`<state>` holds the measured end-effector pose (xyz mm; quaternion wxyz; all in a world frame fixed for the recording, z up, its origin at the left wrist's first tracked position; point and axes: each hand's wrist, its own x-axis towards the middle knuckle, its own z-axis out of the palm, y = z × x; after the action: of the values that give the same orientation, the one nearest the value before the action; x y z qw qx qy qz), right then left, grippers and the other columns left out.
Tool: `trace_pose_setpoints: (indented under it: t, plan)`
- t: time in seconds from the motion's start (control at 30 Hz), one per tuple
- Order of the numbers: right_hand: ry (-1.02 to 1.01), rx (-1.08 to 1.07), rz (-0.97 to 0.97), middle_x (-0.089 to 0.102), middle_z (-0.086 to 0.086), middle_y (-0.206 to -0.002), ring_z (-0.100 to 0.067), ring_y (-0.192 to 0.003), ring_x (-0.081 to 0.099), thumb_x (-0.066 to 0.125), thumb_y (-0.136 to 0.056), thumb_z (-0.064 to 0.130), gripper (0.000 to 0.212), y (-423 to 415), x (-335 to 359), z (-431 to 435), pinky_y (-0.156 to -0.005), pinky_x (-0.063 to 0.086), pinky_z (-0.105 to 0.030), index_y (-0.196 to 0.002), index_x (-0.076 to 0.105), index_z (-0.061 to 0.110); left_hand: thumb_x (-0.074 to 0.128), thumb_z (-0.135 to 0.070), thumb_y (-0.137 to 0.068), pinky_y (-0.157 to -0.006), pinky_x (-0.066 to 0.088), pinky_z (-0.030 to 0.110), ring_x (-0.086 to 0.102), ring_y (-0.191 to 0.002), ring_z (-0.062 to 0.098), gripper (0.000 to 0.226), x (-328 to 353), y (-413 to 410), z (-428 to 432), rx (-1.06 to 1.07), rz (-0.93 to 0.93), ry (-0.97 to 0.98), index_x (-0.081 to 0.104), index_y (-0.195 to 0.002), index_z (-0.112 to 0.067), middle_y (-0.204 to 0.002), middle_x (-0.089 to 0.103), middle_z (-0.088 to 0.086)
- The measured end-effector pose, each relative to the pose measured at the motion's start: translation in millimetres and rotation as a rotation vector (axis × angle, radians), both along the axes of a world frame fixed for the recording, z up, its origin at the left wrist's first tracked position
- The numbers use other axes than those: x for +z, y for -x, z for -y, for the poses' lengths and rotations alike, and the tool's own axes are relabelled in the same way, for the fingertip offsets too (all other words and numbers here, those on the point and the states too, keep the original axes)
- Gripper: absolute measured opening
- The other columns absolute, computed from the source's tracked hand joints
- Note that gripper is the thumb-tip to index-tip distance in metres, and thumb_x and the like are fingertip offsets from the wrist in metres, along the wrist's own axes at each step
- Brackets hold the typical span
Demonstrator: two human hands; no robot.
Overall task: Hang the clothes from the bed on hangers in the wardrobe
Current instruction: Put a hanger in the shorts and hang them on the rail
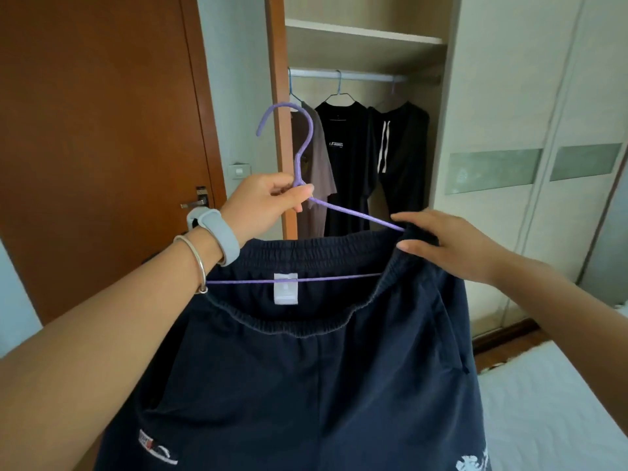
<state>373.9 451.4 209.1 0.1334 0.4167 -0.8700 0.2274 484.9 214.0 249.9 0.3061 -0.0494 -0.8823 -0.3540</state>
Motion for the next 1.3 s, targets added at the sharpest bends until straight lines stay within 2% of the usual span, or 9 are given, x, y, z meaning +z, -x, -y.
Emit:
trace_pose_setpoints:
  t: [0.2, 0.3, 0.53, 0.63, 0.7, 0.8, 0.93, 1.13, 1.3]
  plan:
    - [0.101, -0.024, -0.129, 0.065, 0.008, -0.086, -0.015, -0.08, 0.06, 0.047, -0.092, 0.033, 0.023, 78, -20, 63, -0.073, 0.049, -0.034, -0.108, 0.061, 0.025, 0.051, -0.03, -0.09, -0.064, 0.038, 0.018, 0.044, -0.058, 0.006, 0.035, -8, 79, 61, 0.007, 0.01, -0.033, 0.057, -0.056, -0.023, -0.063, 0.052, 0.006]
    - [0.215, -0.089, -0.18, 0.062, 0.014, -0.082, -0.01, -0.073, 0.056, 0.048, -0.092, 0.033, 0.022, 116, -23, 86, -0.066, 0.045, -0.029, -0.106, 0.063, 0.025, 0.051, -0.03, -0.09, -0.054, 0.039, 0.007, 0.044, -0.044, -0.002, 0.031, -5, 124, 87, -0.021, 0.049, -0.045, 0.06, -0.06, -0.025, -0.044, 0.052, -0.013]
    - [0.343, -0.268, -0.051, 0.062, 0.017, -0.085, -0.015, -0.082, 0.06, 0.056, -0.088, 0.028, 0.019, 198, -32, 96, -0.07, 0.044, -0.026, -0.102, 0.068, 0.026, 0.048, -0.026, -0.092, -0.062, 0.039, -0.003, 0.057, -0.062, -0.014, 0.02, -24, 214, 147, -0.001, 0.095, 0.174, 0.061, -0.079, -0.031, -0.059, 0.061, -0.02]
    - [0.37, -0.356, -0.002, 0.066, 0.01, -0.089, -0.018, -0.09, 0.062, 0.057, -0.087, 0.028, 0.017, 230, -36, 87, -0.079, 0.047, -0.032, -0.1, 0.069, 0.026, 0.045, -0.034, -0.092, -0.076, 0.046, 0.012, 0.058, -0.075, -0.005, 0.021, -49, 251, 182, 0.076, 0.09, 0.3, 0.064, -0.098, -0.026, -0.078, 0.063, -0.025]
    - [0.401, -0.41, 0.004, 0.066, 0.008, -0.091, -0.018, -0.096, 0.062, 0.059, -0.086, 0.024, 0.016, 247, -38, 85, -0.084, 0.046, -0.033, -0.099, 0.069, 0.024, 0.043, -0.049, -0.089, -0.079, 0.05, 0.029, 0.064, -0.083, 0.014, 0.027, -64, 283, 200, 0.044, 0.118, 0.255, 0.06, -0.103, -0.034, -0.095, 0.069, -0.007]
    - [0.402, -0.49, 0.029, 0.067, 0.006, -0.089, -0.021, -0.096, 0.061, 0.06, -0.087, 0.021, 0.013, 268, -40, 88, -0.085, 0.044, -0.034, -0.093, 0.067, 0.029, 0.046, -0.036, -0.091, -0.059, 0.042, 0.012, 0.058, -0.059, -0.001, 0.015, -82, 342, 210, -0.026, 0.102, 0.243, 0.059, -0.09, -0.029, -0.077, 0.066, 0.003]
    - [0.377, -0.614, 0.017, 0.064, 0.021, -0.075, -0.015, -0.084, 0.059, 0.059, -0.086, 0.027, 0.027, 291, -36, 94, -0.071, 0.043, -0.023, -0.076, 0.053, 0.051, 0.043, -0.029, -0.094, -0.048, 0.032, 0.019, 0.041, -0.045, 0.015, 0.025, -91, 417, 211, -0.076, 0.033, 0.153, 0.06, -0.084, -0.014, -0.053, 0.047, 0.004]
    - [0.436, -0.779, -0.055, 0.065, 0.009, -0.08, -0.018, -0.086, 0.06, 0.062, -0.085, 0.022, 0.013, 315, -32, 102, -0.069, 0.04, -0.004, -0.095, 0.069, 0.023, 0.045, -0.028, -0.094, -0.055, 0.031, 0.028, 0.051, -0.061, 0.022, 0.032, -84, 503, 202, -0.067, -0.03, 0.082, 0.063, -0.09, -0.002, -0.063, 0.056, 0.006]
    - [0.448, -0.918, -0.111, 0.064, 0.003, -0.089, -0.025, -0.097, 0.062, 0.062, -0.085, 0.027, 0.016, 342, -31, 111, -0.09, 0.048, -0.041, -0.099, 0.069, 0.025, 0.046, -0.017, -0.093, -0.086, 0.034, 0.014, 0.056, -0.11, 0.026, 0.028, -76, 556, 168, -0.264, -0.193, 0.178, 0.062, -0.113, -0.005, -0.117, 0.063, 0.011]
